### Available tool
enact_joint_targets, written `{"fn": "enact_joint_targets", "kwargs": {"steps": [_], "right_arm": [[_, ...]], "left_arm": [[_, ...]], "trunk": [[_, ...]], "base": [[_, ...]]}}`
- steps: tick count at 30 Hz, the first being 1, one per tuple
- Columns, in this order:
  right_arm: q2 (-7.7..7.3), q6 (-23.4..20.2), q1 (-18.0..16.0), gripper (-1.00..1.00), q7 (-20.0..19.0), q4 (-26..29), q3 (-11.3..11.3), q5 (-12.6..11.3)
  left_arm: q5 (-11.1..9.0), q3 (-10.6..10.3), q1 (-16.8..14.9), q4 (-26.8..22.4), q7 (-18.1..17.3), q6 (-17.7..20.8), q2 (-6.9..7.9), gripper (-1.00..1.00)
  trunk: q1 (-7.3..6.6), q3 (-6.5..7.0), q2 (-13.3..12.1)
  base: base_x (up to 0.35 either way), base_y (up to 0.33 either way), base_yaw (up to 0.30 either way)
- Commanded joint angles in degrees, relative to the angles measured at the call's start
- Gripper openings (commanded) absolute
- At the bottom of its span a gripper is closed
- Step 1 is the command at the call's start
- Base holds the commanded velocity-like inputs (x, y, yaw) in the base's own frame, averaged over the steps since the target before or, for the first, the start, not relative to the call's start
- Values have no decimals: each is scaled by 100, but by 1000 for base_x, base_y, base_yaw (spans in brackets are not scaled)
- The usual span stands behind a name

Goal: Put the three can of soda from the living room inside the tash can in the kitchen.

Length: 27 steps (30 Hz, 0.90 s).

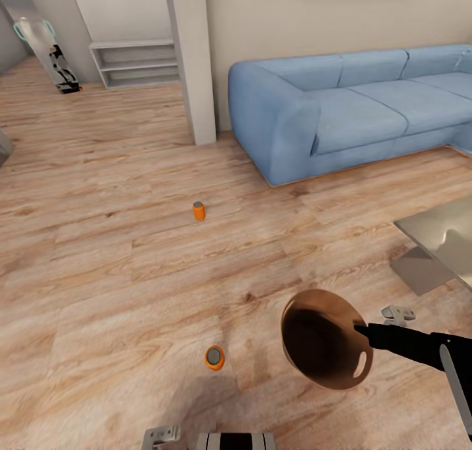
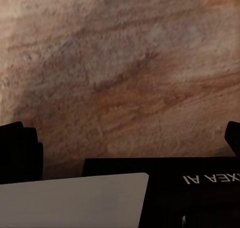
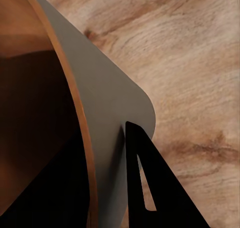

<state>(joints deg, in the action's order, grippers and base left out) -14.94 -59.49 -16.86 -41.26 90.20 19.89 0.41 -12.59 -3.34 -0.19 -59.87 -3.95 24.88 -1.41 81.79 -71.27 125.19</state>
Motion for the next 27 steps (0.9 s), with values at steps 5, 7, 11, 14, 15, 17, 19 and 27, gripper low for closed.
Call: {"fn": "enact_joint_targets", "kwargs": {"steps": [5,7,11,14,15,17,19,27], "right_arm": [[0,-51,-1,-100,-26,3,-3,-163],[0,-51,-1,-100,-29,3,-3,-164],[0,-51,-1,-100,-31,3,-3,-163],[0,-51,-1,-100,-33,3,-3,-161],[0,-51,-1,-100,-34,2,-1,-160],[0,-51,-1,-100,-37,3,3,-160],[0,-51,-1,-100,-39,4,5,-161],[0,-51,-1,-100,-53,-2,48,-164]], "left_arm": [[9,0,1,-6,-7,0,0,100],[15,0,0,-6,-6,2,0,100],[20,10,1,-28,-7,6,2,100],[8,15,1,-101,-5,11,6,100],[7,16,1,-117,-2,12,5,100],[8,17,0,-172,1,18,-2,100],[16,17,0,-295,1,56,-8,100],[5,11,1,-619,-13,113,-19,100]], "trunk": [[0,-46,0],[0,-63,0],[0,-75,0],[0,-77,0],[0,-78,0],[0,-78,0],[0,-79,0],[0,-79,0]], "base": [[0,0,0],[0,0,0],[0,0,0],[0,0,0],[0,0,0],[0,0,0],[0,0,0],[0,0,0]]}}
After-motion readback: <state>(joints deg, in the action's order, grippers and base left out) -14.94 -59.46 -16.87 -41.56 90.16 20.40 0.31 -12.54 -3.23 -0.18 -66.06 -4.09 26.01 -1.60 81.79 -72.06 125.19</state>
